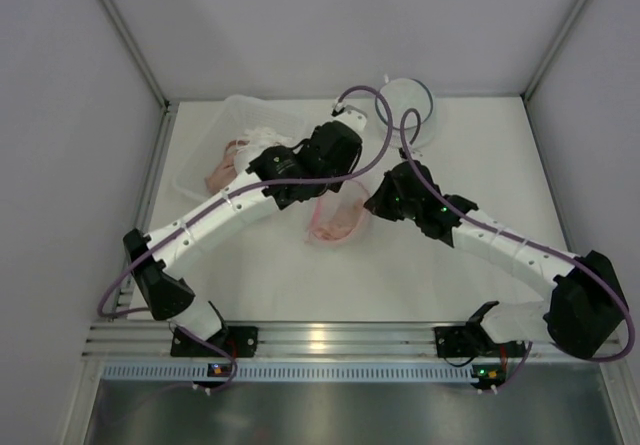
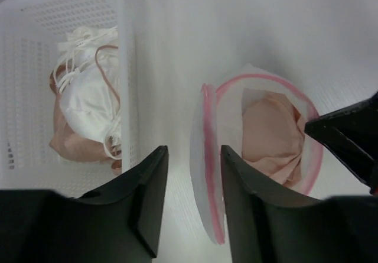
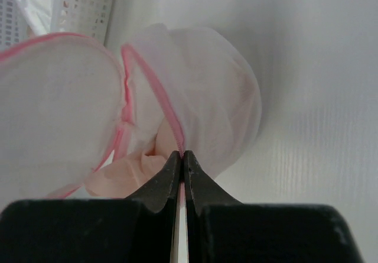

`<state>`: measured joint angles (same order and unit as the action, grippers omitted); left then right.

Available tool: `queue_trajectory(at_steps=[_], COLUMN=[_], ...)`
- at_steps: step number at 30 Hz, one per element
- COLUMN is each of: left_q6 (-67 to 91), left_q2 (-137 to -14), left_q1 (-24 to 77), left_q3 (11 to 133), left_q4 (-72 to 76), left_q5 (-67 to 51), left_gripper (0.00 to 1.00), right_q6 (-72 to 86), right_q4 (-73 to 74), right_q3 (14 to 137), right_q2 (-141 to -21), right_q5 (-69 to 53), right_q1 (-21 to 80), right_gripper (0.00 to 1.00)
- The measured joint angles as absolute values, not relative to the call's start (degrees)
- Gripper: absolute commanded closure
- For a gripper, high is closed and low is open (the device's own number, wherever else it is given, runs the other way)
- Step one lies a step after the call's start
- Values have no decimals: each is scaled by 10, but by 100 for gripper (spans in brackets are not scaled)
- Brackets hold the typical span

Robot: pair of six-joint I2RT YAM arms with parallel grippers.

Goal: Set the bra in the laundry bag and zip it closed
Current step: Adjust the laundry bag at the center of the board, then close the laundry bag at the center of the board.

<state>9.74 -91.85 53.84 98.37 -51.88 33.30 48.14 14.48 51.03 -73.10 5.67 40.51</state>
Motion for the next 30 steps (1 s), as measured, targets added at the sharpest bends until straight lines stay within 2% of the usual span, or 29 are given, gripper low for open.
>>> queue_trajectory(at_steps=[3,5,9,13,17,19,30], left_q6=[121,133,162,205,255,275,425], left_q2=[-903,-894,-874,-806,-687,-648,-577], left_q1=[539,540,542,509,371,335,341], left_q3=[977,968,923,839,717,679,492], left_q4=[-501,-484,-456,-442,-398,-394,-361], left_q5=[288,251,236,246,224,227,201], left_gripper=[42,20,11,9,9,9,9], right_q6=[482,482,481,474,456,448,399], right_q4=[134,124,107,100,96,99,170], right_q3=[497,486,463,457,457,457,457], right_q2=[-731,-731,-726,-719,-717,-717,-694], right_q5=[57,56,53,47,40,35,4], right_q1=[392,388,385,380,369,364,358], right_gripper=[100,100,100,100,100,100,100])
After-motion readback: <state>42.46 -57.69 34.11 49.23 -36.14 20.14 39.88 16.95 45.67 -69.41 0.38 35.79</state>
